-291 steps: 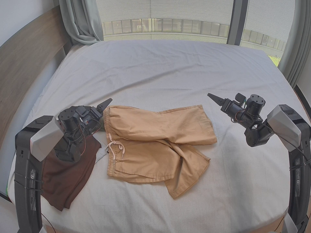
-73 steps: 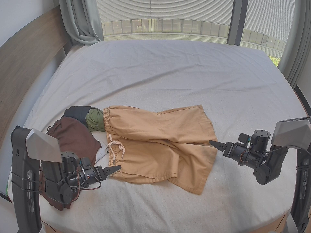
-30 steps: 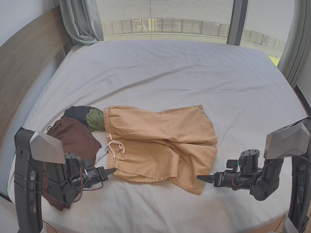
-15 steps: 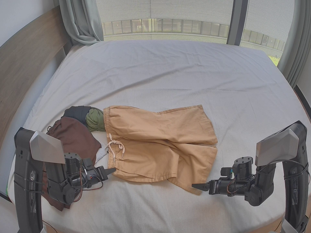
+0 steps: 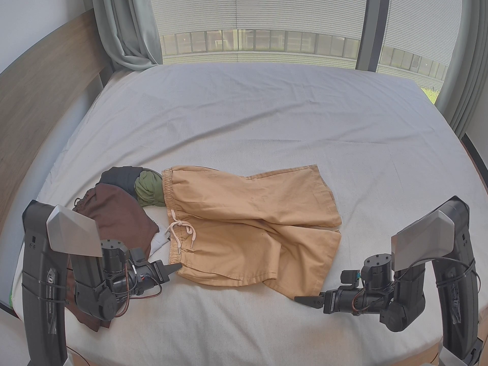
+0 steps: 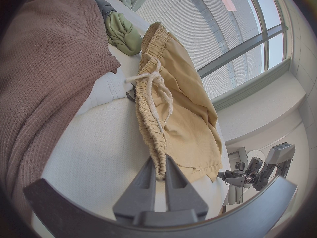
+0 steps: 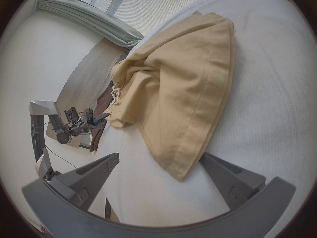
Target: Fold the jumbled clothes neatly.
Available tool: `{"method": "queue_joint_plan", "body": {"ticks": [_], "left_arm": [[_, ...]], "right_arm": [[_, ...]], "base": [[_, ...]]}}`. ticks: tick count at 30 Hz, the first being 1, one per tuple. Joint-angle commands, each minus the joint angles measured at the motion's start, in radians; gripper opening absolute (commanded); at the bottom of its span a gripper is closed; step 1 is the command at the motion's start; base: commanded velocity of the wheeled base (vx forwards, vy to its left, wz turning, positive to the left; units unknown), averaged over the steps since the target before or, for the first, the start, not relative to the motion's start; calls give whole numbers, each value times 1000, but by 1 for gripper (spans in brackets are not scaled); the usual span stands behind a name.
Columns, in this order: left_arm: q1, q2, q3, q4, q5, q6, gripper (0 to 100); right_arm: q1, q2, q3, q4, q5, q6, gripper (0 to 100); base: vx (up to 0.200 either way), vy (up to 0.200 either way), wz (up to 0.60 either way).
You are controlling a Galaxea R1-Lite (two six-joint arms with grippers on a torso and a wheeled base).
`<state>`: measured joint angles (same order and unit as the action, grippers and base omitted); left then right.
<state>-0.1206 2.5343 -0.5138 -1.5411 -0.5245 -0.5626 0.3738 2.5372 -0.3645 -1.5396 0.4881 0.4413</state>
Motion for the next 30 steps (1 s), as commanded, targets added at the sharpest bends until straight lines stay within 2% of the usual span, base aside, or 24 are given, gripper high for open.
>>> {"method": "queue_joint_plan", "body": {"ticks": [1, 4, 5, 19, 23, 26, 30], "left_arm": [[1, 1, 0, -1, 0, 0, 0], [1, 1, 0, -1, 0, 0, 0], [1, 1, -2, -1, 0, 1, 0], [9, 8, -18, -1, -2, 1, 0], [41, -5, -26, -2, -20, -5, 0], [41, -37, -3, -2, -40, -23, 0], [42, -58, 46, -1, -62, -34, 0]], "right_arm": [[-1, 5, 7, 3, 1, -1, 100], [0, 6, 7, 3, 1, -1, 100], [0, 6, 6, 3, 1, -1, 0], [-10, 2, 15, 3, 0, -1, 0], [-16, -51, 47, 18, 0, -3, 0], [-30, -106, 65, 55, 0, -4, 0], [-39, -164, 67, 207, 0, -6, 0]], "base": [[0, 0, 0], [0, 0, 0], [0, 0, 0], [0, 0, 0], [0, 0, 0], [0, 0, 0], [0, 0, 0]]}}
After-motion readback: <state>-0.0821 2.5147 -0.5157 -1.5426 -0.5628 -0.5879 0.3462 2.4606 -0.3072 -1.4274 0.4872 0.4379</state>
